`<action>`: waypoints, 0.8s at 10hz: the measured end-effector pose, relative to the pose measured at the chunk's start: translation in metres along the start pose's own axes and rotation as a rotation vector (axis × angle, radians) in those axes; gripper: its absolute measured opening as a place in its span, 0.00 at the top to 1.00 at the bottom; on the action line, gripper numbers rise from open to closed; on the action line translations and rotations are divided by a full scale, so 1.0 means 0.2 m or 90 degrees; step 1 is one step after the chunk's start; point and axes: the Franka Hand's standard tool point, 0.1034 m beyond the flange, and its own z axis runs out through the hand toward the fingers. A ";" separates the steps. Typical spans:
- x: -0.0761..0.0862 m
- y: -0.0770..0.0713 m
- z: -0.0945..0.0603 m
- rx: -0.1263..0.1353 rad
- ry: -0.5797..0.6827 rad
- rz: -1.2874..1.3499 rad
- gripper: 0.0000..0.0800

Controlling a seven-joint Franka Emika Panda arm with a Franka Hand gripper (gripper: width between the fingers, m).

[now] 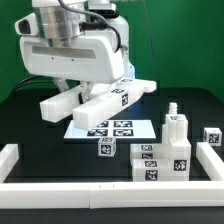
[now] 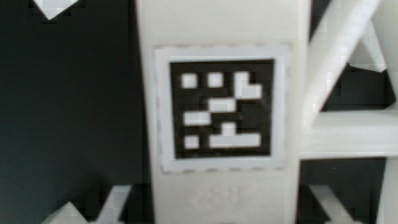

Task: Assemble chair

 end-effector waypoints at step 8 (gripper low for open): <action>-0.06 0.02 -0.05 -0.002 0.034 -0.033 0.64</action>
Offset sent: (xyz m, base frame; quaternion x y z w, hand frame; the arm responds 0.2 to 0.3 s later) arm -0.0171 -0.0222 0.0358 -0.0960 0.0770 -0.0477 0.9913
